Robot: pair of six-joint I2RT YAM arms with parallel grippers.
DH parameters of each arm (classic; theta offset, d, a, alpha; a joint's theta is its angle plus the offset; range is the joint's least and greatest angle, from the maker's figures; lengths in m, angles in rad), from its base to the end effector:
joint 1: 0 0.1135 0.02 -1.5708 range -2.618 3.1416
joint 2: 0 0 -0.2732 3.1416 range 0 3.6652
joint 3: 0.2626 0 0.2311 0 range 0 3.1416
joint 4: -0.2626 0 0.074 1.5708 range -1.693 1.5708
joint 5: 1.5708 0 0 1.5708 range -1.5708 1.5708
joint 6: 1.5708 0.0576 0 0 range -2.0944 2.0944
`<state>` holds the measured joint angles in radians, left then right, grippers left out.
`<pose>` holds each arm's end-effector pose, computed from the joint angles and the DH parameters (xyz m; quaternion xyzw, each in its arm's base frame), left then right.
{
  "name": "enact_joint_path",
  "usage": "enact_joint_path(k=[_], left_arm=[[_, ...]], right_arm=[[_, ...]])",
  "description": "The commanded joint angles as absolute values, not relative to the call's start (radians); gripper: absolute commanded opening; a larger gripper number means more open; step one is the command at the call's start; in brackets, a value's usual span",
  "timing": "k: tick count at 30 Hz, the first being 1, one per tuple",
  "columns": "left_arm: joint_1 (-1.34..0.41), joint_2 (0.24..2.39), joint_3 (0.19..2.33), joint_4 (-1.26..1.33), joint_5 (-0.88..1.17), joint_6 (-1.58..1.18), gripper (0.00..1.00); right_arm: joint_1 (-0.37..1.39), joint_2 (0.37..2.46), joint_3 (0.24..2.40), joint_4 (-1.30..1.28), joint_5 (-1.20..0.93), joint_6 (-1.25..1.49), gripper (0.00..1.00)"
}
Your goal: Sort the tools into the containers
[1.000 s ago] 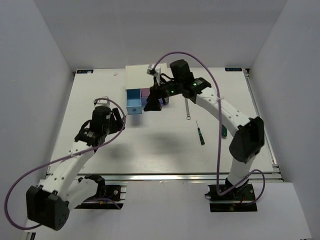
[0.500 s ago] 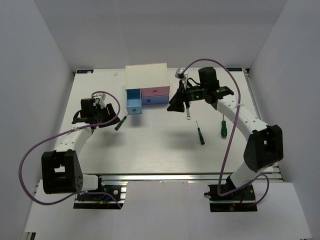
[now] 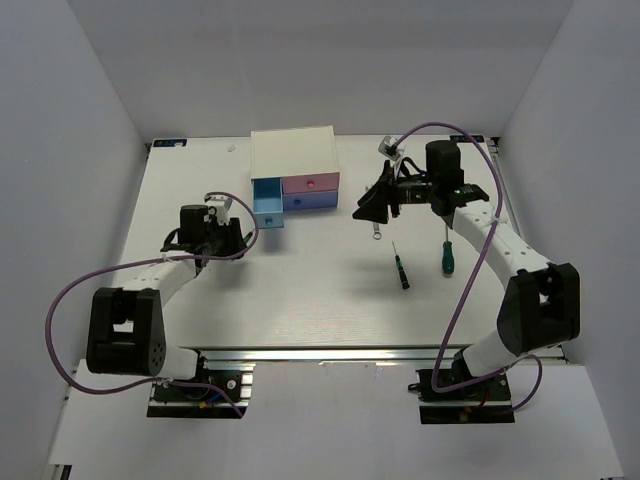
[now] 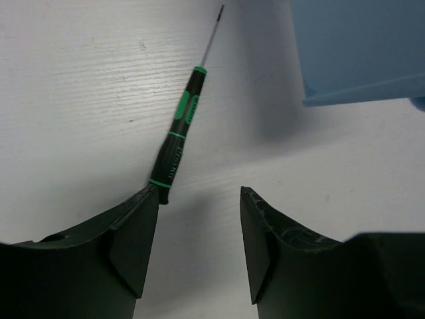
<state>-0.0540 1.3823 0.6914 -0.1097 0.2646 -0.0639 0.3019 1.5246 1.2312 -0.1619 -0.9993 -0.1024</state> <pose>0.2681 -0.0296 0.1929 0.0450 0.9189 -0.1440 0.3645 0.3034 0.1452 0.3331 -0.3979 0.6787 0.4507 0.4218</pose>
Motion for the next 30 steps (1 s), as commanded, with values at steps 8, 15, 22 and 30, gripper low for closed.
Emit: enact_joint_path(k=[8, 15, 22, 30], left_arm=[[-0.092, 1.431, 0.652, 0.067, 0.025, -0.055, 0.62], [-0.100, 1.520, 0.666, 0.094, 0.055, -0.037, 0.57], [-0.101, 1.549, 0.672, 0.094, 0.054, -0.023, 0.53], [-0.101, 1.516, 0.631, 0.051, 0.031, -0.034, 0.27]], right_arm=[[0.288, 1.451, 1.184, -0.084, -1.022, -0.049, 0.61], [0.288, 1.453, 1.186, -0.084, -1.011, -0.041, 0.61], [0.285, 1.465, 1.187, -0.083, -1.003, -0.034, 0.61], [0.278, 1.482, 1.201, -0.067, -1.008, -0.015, 0.61]])
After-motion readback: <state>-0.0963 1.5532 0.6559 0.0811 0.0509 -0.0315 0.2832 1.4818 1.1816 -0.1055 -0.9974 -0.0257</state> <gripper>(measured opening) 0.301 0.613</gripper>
